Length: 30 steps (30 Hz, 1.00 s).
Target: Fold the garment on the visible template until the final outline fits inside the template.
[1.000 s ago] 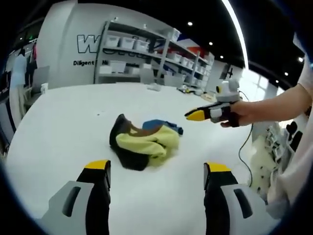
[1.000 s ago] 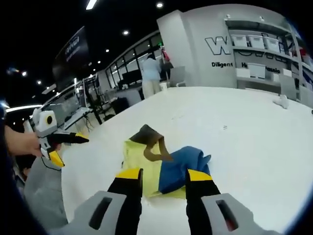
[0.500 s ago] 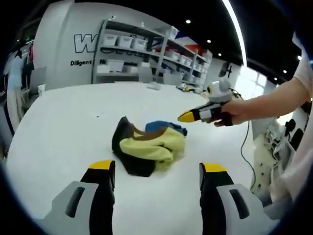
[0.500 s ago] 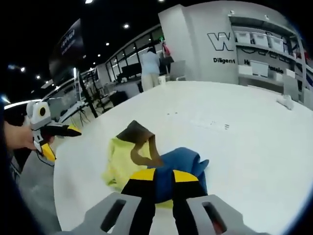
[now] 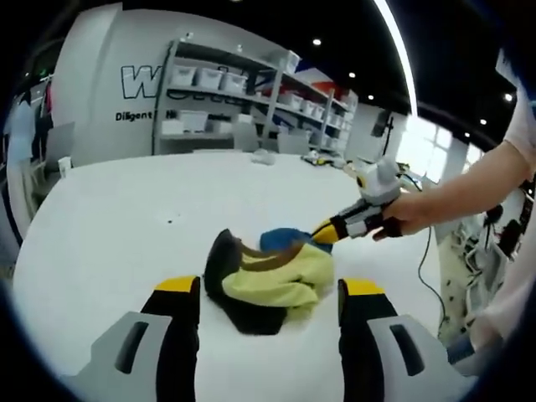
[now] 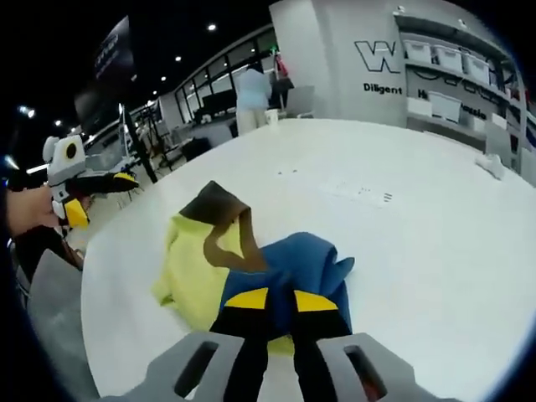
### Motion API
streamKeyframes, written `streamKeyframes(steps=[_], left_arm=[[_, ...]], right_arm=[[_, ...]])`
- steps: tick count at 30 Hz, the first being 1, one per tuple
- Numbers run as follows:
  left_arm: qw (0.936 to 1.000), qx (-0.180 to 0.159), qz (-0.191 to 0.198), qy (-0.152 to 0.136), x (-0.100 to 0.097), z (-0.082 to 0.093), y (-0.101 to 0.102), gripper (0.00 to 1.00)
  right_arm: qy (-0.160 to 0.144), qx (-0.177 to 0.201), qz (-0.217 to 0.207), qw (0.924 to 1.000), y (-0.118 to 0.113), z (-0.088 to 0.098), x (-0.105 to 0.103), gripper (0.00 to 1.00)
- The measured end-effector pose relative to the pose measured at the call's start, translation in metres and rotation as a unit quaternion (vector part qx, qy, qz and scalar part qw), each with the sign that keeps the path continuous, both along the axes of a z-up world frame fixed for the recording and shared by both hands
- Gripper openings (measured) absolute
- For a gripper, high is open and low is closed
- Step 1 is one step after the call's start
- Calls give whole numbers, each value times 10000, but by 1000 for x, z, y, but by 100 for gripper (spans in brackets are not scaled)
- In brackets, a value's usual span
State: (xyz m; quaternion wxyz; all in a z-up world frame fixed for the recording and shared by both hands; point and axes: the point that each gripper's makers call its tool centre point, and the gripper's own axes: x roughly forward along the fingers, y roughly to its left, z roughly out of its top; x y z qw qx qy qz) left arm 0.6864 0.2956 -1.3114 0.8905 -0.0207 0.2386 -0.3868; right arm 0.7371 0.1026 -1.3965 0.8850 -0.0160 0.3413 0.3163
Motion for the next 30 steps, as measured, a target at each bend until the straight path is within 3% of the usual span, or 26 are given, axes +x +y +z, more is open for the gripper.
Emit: streamKeyframes(steps=[9, 14, 18, 30], left_arm=[[9999, -83, 29, 78, 25, -6, 3, 62], [9995, 222, -221, 79, 38, -9, -3, 60], [9989, 279, -358, 107, 51, -13, -11, 57], [9943, 592, -804, 383, 82, -39, -25, 47]], right_arm=[[54, -16, 170, 9998, 0, -5, -7, 0], [10, 23, 166, 9999, -2, -3, -11, 0], [-23, 50, 156, 9999, -4, 0, -12, 0], [-220, 146, 204, 9994, -1, 16, -13, 0]])
